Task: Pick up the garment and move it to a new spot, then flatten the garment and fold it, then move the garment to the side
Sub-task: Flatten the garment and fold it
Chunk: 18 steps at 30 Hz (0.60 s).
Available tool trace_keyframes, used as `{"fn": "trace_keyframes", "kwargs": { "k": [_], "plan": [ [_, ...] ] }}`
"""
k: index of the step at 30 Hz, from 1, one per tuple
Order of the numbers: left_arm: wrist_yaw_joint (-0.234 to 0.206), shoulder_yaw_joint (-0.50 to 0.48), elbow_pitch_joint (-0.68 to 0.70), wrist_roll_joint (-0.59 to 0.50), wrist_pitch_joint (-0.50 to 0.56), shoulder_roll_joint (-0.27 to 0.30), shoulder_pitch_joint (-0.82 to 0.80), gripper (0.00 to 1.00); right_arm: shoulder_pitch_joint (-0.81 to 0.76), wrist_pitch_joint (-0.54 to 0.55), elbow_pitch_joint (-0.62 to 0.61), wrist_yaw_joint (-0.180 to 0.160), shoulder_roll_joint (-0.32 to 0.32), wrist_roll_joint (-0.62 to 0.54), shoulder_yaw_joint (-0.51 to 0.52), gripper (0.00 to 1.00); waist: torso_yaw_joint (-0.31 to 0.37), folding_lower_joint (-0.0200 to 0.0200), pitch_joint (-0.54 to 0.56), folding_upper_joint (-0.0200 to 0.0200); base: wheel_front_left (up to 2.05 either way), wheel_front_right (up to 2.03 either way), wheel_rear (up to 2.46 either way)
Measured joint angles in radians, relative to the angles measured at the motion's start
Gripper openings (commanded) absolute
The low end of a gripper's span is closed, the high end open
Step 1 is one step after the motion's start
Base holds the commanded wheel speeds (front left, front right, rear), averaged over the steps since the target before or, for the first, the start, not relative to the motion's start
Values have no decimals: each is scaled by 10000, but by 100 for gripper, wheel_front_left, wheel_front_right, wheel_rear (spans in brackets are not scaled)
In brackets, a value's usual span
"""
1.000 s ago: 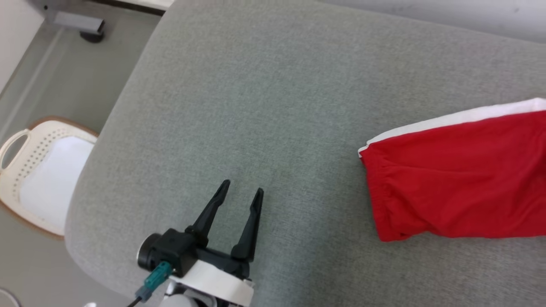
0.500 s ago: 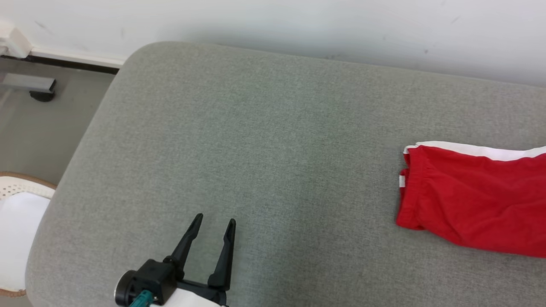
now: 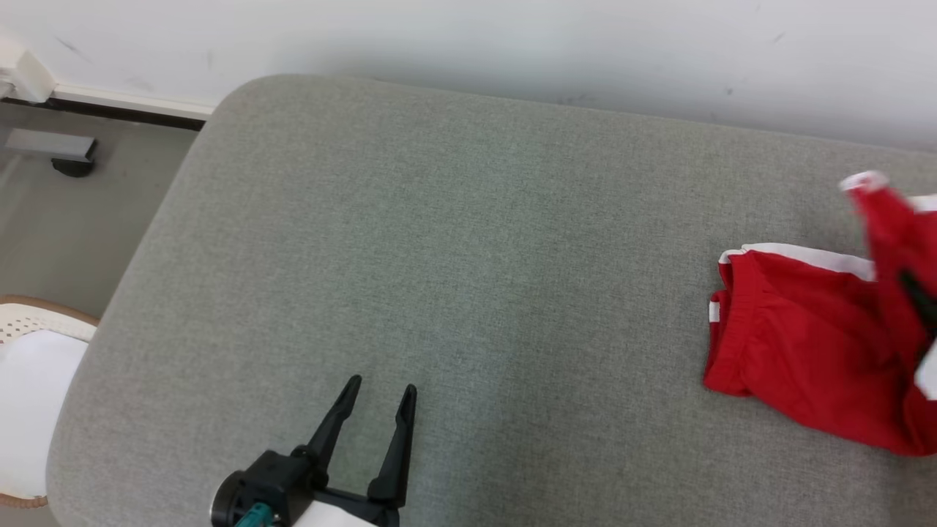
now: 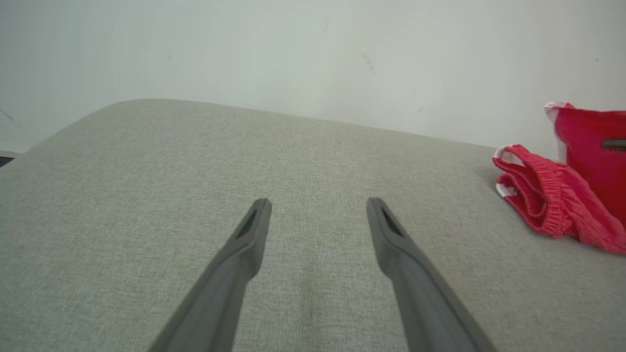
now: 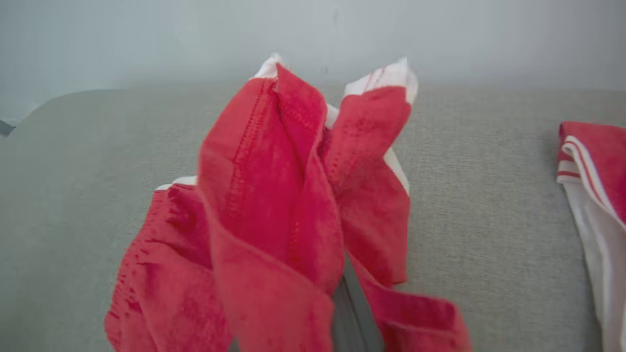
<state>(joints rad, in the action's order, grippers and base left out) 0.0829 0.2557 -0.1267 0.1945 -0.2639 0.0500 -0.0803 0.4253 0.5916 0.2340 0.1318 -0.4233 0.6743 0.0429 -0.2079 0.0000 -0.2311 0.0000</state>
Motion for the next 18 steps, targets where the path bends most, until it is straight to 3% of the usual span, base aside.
{"fn": "trace_keyframes", "kwargs": {
  "k": [6,15,16,17,18],
  "plan": [
    [-125,125,-63,153,0,-4,-1,100,-375,148,-213,0,1227,-520,-899,0,-78,0,189,0,0,0,0],
    [-209,169,-174,148,0,-4,168,100,-621,-236,75,0,1958,-968,-1160,0,-66,0,501,0,0,0,0],
    [-207,174,-184,144,0,-4,190,100,-621,-301,140,0,2019,-1034,-1172,5,-57,0,525,0,0,0,0],
    [-205,169,-190,134,0,-4,199,100,-617,-324,192,0,2056,-1099,-1195,22,-46,0,548,0,0,0,0],
    [-205,163,-196,134,0,-4,208,100,-616,-393,224,0,2090,-1116,-1225,34,-32,0,573,0,0,0,0]
  ]
}}
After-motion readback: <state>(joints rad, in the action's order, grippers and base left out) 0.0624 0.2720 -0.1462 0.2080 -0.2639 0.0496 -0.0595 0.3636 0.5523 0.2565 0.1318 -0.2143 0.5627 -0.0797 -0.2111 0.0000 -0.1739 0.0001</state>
